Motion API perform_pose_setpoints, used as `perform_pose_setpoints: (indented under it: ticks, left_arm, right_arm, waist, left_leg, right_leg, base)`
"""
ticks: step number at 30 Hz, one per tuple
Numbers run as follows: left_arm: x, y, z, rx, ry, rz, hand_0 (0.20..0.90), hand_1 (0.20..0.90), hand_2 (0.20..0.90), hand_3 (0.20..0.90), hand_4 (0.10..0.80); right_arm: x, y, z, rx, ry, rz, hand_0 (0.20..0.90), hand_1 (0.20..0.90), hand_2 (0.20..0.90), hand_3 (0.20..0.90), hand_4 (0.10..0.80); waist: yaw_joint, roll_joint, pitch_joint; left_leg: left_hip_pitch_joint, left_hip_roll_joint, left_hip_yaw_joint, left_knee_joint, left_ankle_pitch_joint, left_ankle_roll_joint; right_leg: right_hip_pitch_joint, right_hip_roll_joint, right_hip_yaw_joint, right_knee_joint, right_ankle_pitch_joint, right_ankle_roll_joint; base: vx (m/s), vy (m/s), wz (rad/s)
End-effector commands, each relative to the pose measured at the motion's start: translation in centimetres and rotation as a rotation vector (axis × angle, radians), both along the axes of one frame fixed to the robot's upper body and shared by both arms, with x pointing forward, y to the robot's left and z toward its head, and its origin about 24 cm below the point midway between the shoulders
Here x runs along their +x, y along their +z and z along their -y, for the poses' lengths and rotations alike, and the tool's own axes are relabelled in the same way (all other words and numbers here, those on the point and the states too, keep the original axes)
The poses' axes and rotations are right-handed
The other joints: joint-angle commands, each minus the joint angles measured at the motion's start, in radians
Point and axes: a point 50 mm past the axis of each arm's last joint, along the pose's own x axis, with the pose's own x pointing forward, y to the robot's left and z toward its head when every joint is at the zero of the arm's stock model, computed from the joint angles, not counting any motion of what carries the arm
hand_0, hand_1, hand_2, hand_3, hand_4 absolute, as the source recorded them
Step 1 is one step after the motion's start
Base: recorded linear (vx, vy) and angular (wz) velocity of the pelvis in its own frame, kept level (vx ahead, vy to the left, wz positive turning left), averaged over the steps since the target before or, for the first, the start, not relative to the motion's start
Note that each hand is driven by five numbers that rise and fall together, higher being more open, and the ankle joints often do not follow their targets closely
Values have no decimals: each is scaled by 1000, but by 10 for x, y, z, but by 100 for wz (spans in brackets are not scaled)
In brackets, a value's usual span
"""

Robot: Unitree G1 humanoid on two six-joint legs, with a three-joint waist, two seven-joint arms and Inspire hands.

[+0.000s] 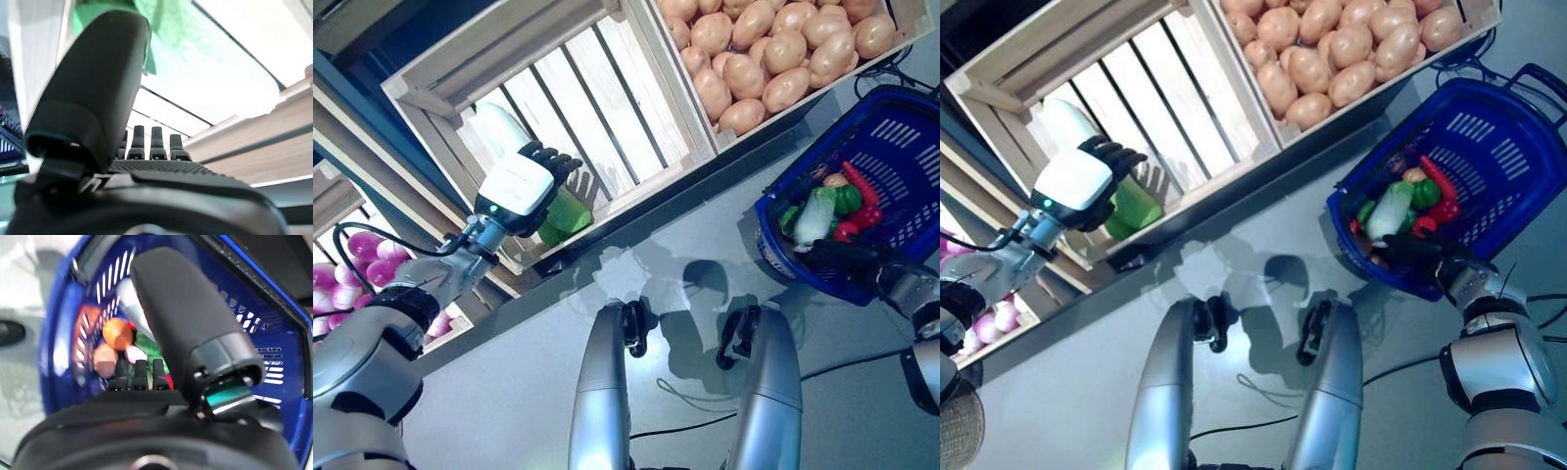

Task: Put vegetables into the basket

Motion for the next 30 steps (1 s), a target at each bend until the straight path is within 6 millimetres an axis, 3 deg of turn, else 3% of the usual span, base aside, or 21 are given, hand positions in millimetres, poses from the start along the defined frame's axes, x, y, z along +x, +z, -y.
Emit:
perform_pose_setpoints:
  ticks: [1,12,19,30]
  left_arm:
    - [-9,56,-45,-7,158,173,900,900,900,900,800]
    - [-11,61,-67,29,322,133,900,900,900,900,800]
    - [-13,62,-76,109,396,75,900,900,900,900,800]
    - [-1,73,-63,225,411,-52,900,900,900,900,800]
  right_arm:
    - [-16,30,32,-12,-85,72,900,900,900,900,800]
    - [-14,43,34,-3,-75,134,900,900,900,900,800]
    - [-21,56,45,-4,-128,216,900,900,900,900,800]
    - [-20,77,50,-26,-164,338,900,900,900,900,800]
  waist:
    - [0,-4,-66]
    - [-4,-10,-59]
    - [-4,-17,-45]
    - [-16,-34,-44]
  left_leg:
    - [93,10,53,-7,-181,39]
    - [2,30,52,59,-193,34]
    - [-115,52,38,161,-218,33]
    - [-294,62,-2,281,-238,40]
  right_leg:
    - [75,7,2,-80,-7,-37]
    - [-10,-2,-1,-28,-12,-44]
    - [-118,-26,-1,52,-26,-49]
    - [-291,-43,10,153,-32,-44]
  base:
    - [0,0,0]
    - [-3,37,-1]
    - [7,57,8]
    - [-11,8,5]
